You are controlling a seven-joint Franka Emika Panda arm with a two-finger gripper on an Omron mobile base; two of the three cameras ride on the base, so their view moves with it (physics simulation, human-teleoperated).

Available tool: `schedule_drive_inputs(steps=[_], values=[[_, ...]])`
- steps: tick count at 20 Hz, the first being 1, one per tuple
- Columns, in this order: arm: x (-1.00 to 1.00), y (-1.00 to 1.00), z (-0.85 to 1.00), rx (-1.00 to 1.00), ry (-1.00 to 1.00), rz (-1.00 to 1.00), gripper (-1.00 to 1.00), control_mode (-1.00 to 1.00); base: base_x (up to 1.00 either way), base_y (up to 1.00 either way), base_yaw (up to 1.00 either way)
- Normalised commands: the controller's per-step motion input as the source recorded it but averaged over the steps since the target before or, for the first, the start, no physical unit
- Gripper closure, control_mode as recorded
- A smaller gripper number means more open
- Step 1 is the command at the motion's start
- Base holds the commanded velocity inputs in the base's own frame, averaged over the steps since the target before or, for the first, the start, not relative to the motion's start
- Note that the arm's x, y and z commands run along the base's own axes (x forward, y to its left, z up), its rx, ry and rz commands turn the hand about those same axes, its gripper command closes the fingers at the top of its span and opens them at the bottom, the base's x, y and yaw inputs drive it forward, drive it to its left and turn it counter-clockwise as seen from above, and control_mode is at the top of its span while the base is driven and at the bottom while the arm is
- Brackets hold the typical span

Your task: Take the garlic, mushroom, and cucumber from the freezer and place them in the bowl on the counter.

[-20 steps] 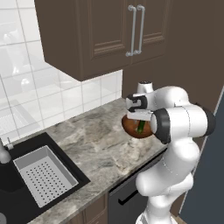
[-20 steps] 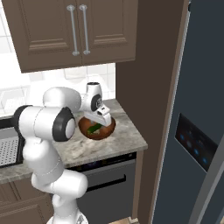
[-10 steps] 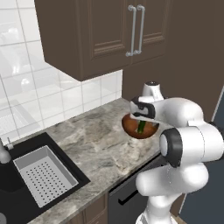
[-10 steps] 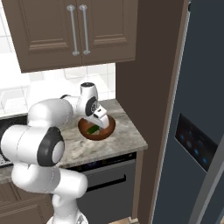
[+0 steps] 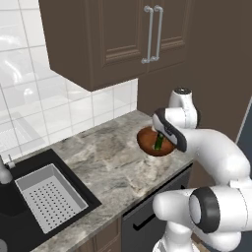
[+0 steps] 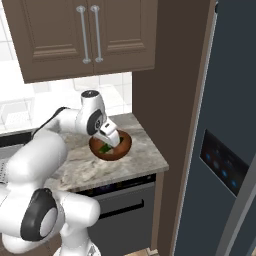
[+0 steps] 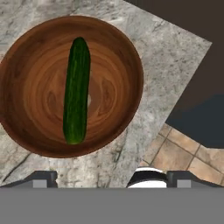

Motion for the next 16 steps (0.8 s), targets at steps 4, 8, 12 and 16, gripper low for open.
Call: schedule_drive_inputs(steps=[4,8,12,16], values=[[-0.59,0.0,0.69,-0.02,0.0,0.02,-1.0,-1.0,0.0,0.0,0.0],[-0.68,0.01,0.63,-0.02,0.0,0.03,-1.0,-1.0,0.0,0.0,0.0],[-0.64,0.07,0.61,-0.05,0.0,0.06,-1.0,-1.0,0.0,0.0,0.0],[-0.66,0.01,0.47,-0.03,-0.06,0.06,-1.0,-1.0,0.0,0.0,0.0]])
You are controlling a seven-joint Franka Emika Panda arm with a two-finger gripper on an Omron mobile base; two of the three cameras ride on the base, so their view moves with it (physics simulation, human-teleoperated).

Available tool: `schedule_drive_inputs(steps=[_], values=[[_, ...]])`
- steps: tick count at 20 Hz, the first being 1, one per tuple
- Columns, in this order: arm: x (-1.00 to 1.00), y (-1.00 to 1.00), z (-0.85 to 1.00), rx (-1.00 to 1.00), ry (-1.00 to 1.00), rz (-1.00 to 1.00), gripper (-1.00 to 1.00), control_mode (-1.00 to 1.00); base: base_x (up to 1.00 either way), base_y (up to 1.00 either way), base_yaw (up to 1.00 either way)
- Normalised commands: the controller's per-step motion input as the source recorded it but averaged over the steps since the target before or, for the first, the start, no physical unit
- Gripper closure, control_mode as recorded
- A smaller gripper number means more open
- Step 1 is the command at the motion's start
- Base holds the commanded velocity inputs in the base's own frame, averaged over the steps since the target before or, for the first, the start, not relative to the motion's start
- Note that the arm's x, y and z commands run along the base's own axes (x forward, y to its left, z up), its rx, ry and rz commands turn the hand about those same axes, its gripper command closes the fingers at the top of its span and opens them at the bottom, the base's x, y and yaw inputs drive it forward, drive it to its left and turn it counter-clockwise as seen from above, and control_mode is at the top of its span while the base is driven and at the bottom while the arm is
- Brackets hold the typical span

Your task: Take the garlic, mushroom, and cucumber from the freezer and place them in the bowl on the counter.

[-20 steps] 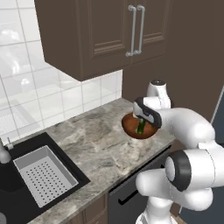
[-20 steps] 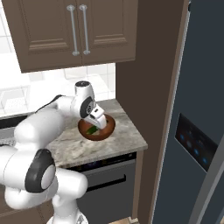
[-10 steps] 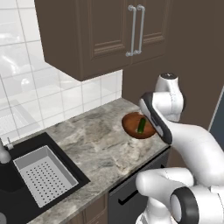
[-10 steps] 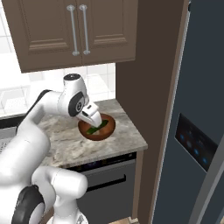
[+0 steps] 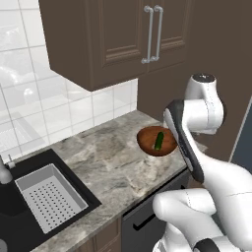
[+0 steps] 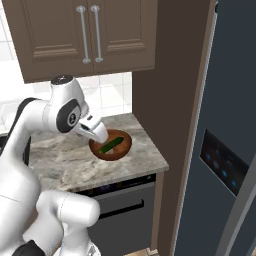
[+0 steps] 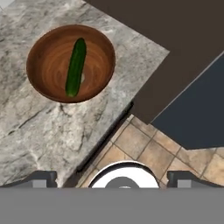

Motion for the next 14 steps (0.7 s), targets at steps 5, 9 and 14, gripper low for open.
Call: schedule_drive_inputs(steps=[5,9,14], values=[[-0.61,0.04,0.28,0.0,-0.19,0.1,-1.0,-1.0,0.0,0.0,0.0],[-0.54,0.02,0.27,0.0,-0.27,0.13,-1.0,-1.0,0.0,0.0,0.0],[-0.47,0.06,0.26,0.0,-0.33,0.09,-1.0,-1.0,0.0,0.0,0.0]])
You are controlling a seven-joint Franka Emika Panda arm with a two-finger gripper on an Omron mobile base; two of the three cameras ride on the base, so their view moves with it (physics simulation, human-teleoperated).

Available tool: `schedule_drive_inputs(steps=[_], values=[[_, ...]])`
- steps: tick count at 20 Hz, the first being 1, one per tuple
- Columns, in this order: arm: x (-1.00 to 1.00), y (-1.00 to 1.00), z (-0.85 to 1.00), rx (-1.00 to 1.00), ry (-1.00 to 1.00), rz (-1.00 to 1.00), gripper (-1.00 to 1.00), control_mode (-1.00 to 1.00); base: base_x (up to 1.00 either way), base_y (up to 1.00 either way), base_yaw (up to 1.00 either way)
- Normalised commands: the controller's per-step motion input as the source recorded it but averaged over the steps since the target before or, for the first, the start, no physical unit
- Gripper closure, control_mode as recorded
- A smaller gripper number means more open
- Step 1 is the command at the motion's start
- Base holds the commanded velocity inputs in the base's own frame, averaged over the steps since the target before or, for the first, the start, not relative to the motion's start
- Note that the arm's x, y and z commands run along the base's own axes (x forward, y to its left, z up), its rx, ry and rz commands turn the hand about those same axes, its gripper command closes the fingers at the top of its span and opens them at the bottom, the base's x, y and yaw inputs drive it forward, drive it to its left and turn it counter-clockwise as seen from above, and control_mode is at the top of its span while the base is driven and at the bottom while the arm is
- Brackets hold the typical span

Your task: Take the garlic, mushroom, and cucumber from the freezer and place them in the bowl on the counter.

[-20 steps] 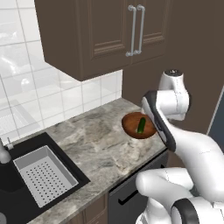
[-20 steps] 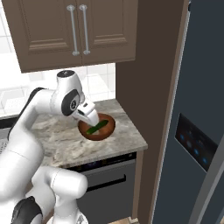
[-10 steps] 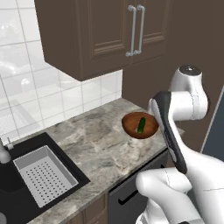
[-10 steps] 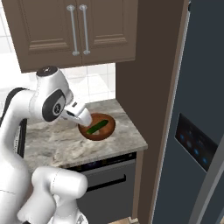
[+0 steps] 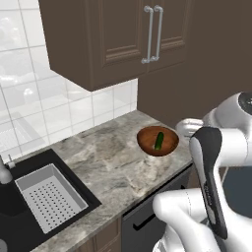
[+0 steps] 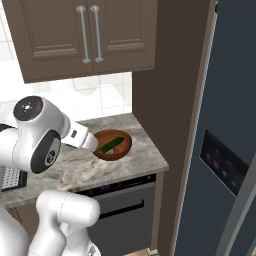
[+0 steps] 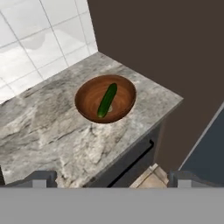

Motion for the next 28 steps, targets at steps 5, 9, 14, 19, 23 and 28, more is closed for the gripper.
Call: schedule_drive_inputs(steps=[5,9,14,19,23,28], values=[[-0.43,0.07,0.34,-0.02,-0.09,0.04,-1.0,-1.0,0.0,0.0,0.0],[-0.38,0.02,0.24,-0.02,-0.17,0.0,-1.0,-1.0,0.0,0.0,0.0],[-0.46,0.0,0.31,0.0,-0.18,0.0,-1.0,-1.0,0.0,0.0,0.0],[-0.61,0.0,0.24,0.0,-0.18,0.0,-1.0,-1.0,0.0,0.0,0.0],[-0.54,0.0,0.1,0.0,-0.14,0.0,-1.0,1.0,-0.19,0.0,0.0],[0.0,0.0,0.0,0.0,0.0,0.0,-1.0,1.0,-0.87,0.0,0.0]])
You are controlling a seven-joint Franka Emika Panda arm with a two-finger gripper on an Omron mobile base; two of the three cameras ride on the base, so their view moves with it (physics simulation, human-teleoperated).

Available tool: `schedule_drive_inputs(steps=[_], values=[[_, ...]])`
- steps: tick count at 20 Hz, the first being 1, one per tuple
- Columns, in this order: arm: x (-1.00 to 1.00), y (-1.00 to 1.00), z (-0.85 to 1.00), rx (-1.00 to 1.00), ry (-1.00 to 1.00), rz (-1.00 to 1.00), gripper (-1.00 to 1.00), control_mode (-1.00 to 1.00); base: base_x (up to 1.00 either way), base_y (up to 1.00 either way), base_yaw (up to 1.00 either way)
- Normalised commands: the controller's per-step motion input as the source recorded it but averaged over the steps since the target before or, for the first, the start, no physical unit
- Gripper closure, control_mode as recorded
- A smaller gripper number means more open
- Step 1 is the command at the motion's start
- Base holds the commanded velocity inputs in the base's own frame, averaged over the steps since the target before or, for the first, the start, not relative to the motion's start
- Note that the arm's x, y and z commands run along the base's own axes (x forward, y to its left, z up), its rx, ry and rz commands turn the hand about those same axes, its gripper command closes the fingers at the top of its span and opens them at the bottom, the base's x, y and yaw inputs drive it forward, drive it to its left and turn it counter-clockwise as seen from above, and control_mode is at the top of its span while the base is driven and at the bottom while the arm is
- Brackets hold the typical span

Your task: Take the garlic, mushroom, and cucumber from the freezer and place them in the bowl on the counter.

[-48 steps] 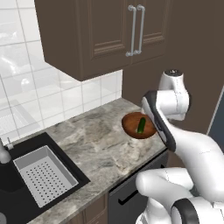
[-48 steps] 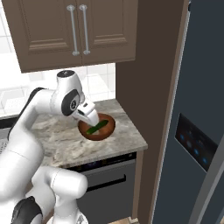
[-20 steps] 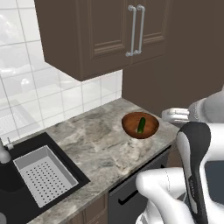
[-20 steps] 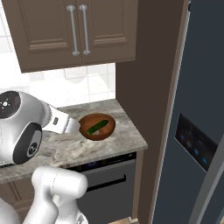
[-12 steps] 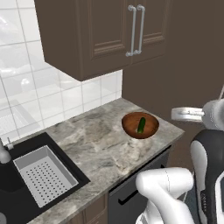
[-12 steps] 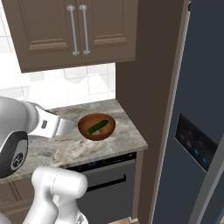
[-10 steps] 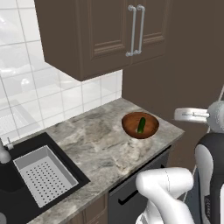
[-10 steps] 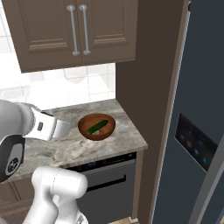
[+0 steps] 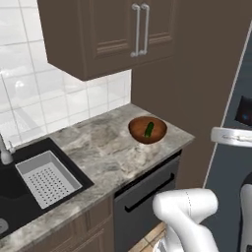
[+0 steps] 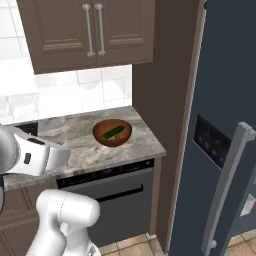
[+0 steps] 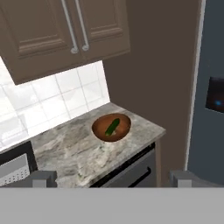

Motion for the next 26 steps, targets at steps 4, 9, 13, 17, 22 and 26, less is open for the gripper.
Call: schedule_drive_inputs(steps=[4,9,13,17,22,26], values=[[0.0,0.0,0.0,0.0,0.0,0.0,-1.0,1.0,-1.0,-0.06,0.0],[0.0,0.0,0.0,0.0,0.0,0.0,-1.0,1.0,-0.83,-0.4,0.0],[0.0,0.0,0.0,0.0,0.0,0.0,-1.0,1.0,-0.22,-0.74,0.0],[0.0,0.0,0.0,0.0,0.0,0.0,-1.0,1.0,0.0,-0.9,0.0],[0.0,0.0,0.0,0.0,0.0,0.0,-1.0,1.0,0.0,-1.0,0.0],[0.0,0.0,0.0,0.0,0.0,0.0,-1.0,1.0,0.0,-0.99,0.01]])
